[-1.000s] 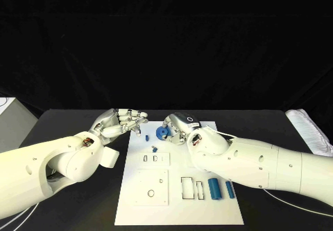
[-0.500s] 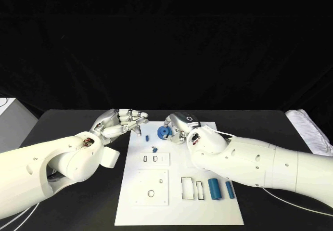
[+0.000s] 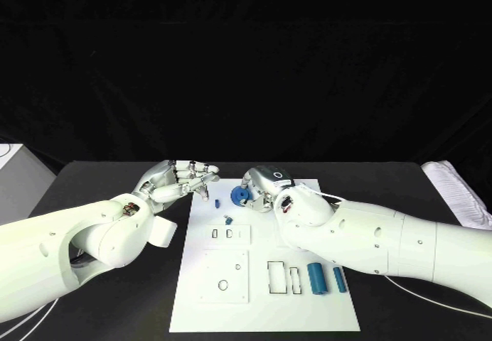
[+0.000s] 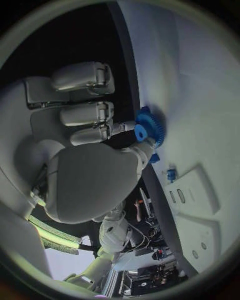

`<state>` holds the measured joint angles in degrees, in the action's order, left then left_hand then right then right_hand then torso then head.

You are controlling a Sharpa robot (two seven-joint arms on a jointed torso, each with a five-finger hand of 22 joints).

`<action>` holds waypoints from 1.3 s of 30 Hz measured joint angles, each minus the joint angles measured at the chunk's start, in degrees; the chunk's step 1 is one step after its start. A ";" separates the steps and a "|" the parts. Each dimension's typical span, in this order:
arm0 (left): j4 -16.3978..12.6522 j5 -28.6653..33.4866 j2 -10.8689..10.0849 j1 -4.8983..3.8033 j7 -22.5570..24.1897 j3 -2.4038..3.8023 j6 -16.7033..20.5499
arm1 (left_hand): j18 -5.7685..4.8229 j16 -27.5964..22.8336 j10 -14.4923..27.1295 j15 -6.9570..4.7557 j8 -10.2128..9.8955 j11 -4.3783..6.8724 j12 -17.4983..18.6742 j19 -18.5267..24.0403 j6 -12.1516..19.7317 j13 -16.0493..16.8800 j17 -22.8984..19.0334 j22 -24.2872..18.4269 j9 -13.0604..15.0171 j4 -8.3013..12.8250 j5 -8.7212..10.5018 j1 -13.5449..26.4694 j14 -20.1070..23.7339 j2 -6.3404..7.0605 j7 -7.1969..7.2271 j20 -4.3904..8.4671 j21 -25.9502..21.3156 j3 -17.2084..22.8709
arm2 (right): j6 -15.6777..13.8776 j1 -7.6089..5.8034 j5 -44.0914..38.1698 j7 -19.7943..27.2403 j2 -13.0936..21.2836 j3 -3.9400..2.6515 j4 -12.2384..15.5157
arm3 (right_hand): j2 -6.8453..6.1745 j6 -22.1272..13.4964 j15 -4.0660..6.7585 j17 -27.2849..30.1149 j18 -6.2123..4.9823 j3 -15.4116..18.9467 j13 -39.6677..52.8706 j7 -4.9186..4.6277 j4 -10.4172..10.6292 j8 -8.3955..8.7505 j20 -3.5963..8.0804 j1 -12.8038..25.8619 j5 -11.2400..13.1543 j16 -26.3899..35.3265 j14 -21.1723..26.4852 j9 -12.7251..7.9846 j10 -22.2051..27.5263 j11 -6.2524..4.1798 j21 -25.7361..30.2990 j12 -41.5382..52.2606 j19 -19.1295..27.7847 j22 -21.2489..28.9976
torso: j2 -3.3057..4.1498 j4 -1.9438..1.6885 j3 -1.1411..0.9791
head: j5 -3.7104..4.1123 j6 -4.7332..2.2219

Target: Assemble the parts on the task board

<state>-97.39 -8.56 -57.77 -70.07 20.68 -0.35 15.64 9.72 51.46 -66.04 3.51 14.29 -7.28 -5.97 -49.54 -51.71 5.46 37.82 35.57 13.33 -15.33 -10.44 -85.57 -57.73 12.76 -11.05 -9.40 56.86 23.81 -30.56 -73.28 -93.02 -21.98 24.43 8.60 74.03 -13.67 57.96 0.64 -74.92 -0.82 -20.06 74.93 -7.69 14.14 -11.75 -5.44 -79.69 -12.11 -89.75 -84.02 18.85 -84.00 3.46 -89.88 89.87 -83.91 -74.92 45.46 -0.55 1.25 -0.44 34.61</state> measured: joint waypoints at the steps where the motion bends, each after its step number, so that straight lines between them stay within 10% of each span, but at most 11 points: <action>1: 0.00 0.00 0.00 0.00 -0.01 0.00 0.00 | -0.01 0.00 0.00 0.00 0.00 0.00 0.00 0.00 0.00 0.00 0.00 0.00 0.00 0.00 0.00 0.00 0.00 0.00 0.00 0.00 0.00 0.00 | 0.00 0.00 0.04 0.01 -0.04 0.00 -0.04 | 0.01 0.00 0.00 0.00 0.00 0.07 0.00 0.00 0.07 0.00 0.00 -0.01 0.00 0.00 0.00 0.00 0.00 0.00 0.00 0.00 0.00 0.00 | -0.01 0.02 0.00 | -0.02 0.02; 21: 0.08 -0.01 -0.06 0.00 -0.14 -0.01 -0.06 | 0.00 0.00 0.00 0.20 0.00 0.00 0.00 0.00 0.00 0.04 -0.04 0.05 -0.02 0.00 0.00 0.00 0.20 0.00 0.00 0.00 0.00 0.00 | 3.21 -0.19 2.36 0.92 -0.22 -0.12 -0.50 | 0.25 -4.04 -0.43 0.01 0.00 5.57 -0.01 -1.60 2.58 3.00 -0.43 7.91 -0.32 0.00 0.00 -1.32 0.01 0.62 0.00 0.00 0.00 0.01 | -0.03 -0.01 0.01 | 0.05 -0.03; 39: 0.04 -0.02 -0.21 0.00 -0.31 -0.01 -0.09 | 0.00 0.00 0.00 0.20 0.00 0.00 0.00 -0.01 0.00 0.03 -0.04 0.12 0.04 -0.16 0.00 0.00 0.20 0.00 0.00 -0.01 0.00 0.16 | 5.85 -0.29 4.88 1.90 0.41 -0.17 -0.74 | 1.00 -2.77 -0.43 0.01 0.00 6.33 -0.02 -0.97 2.54 2.60 -0.42 8.67 -0.32 0.00 0.00 -1.19 0.01 0.62 0.00 0.00 0.00 0.02 | -0.03 0.01 -0.03 | 0.10 -0.01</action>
<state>-97.36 -8.57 -57.99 -70.07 20.37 -0.36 15.55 9.72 51.46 -66.04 3.71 14.29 -7.28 -5.97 -49.55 -51.71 5.49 37.78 35.70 13.37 -15.49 -10.44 -85.57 -57.53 12.76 -11.05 -9.41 56.85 23.97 -24.71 -73.58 -88.14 -20.09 24.84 8.43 73.29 -12.66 55.19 0.21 -74.91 -0.82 -13.74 74.91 -8.65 16.68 -9.15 -5.86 -71.02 -12.43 -89.75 -84.02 17.66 -83.99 4.08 -89.88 89.87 -83.90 -74.90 45.42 -0.54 1.22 -0.34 34.60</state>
